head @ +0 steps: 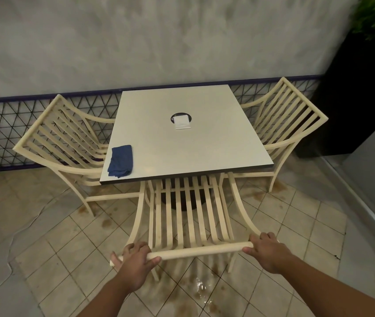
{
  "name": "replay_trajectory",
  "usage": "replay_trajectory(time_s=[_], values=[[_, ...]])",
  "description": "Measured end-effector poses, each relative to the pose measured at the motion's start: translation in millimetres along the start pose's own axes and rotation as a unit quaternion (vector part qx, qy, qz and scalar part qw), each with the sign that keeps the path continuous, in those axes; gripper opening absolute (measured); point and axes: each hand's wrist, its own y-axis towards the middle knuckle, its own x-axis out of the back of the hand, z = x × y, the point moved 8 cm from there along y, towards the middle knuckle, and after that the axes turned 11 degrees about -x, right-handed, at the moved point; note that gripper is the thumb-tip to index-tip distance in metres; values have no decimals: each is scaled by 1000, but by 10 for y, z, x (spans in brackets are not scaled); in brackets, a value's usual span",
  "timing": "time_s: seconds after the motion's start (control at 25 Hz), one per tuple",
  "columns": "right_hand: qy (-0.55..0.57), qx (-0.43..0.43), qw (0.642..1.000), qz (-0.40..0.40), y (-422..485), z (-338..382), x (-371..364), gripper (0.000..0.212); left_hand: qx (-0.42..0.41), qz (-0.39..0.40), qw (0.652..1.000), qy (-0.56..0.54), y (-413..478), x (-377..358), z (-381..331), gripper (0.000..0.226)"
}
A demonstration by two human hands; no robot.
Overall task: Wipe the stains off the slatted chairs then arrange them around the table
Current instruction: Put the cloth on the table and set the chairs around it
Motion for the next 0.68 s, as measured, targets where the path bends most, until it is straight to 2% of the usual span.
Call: replay_trajectory(time_s=[0.48, 0.68], values=[[-2, 21, 1000, 4, 217, 47, 66, 40, 17, -21, 1000, -3, 126, 51, 32, 37], [-11, 25, 1000, 2, 285, 72, 119, 40, 22, -31, 999, -13, 140, 83, 35, 31]])
